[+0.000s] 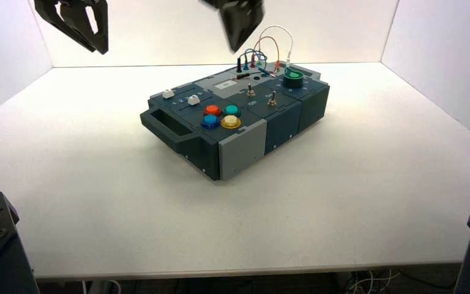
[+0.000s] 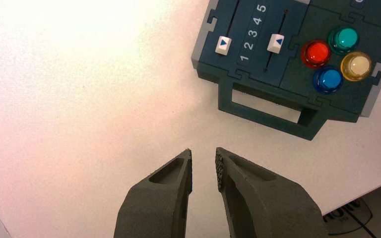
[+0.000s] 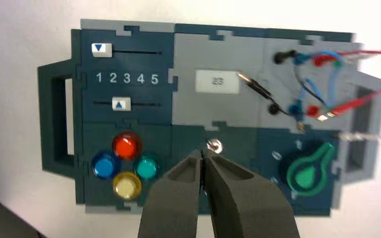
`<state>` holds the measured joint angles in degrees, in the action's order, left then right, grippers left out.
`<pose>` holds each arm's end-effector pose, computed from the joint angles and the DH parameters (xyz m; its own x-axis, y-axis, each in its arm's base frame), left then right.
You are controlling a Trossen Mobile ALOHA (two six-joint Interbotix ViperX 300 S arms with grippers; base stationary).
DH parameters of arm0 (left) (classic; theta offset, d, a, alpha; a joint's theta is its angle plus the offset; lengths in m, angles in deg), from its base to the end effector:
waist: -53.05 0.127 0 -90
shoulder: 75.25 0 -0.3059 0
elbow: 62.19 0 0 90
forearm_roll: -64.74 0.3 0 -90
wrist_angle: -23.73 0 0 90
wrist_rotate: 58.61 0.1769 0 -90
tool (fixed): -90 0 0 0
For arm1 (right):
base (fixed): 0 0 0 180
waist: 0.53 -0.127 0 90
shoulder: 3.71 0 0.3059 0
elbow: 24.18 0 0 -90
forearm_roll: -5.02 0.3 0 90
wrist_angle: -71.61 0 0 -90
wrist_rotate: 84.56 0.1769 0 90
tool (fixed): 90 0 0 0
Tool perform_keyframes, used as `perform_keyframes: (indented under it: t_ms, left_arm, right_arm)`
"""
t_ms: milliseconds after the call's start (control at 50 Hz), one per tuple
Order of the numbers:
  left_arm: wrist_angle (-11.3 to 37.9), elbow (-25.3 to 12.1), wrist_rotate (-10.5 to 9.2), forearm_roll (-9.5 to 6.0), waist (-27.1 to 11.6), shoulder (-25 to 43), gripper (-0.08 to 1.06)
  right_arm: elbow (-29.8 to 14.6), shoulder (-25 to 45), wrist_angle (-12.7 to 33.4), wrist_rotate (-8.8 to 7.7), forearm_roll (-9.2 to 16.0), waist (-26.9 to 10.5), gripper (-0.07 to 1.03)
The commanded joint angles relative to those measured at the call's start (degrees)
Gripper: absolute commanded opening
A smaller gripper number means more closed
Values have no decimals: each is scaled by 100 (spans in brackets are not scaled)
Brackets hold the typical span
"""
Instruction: Move the bottom slider to position 3.
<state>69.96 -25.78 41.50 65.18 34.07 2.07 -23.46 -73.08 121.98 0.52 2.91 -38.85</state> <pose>0.2539 -0.0863 0.1385 0.3259 -0.1062 -0.9394 0.4787 0.8754 0.0671 0.3504 0.2706 0.1362 0.2638 0.1724 -0.9490 -0.6905 0.7208 -0.0610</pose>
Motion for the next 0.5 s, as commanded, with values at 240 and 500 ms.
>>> perform_keyframes:
  t_ms: [240,500]
  left_arm:
    - [-18,-62,0,0,26,70,29]
    - [-35,-53,18,-9,26,123,29]
  right_arm:
    - [1371,-1898,-404,-9,-97,167,28]
    - [2470,-2988,-782,-18,-114,316,68]
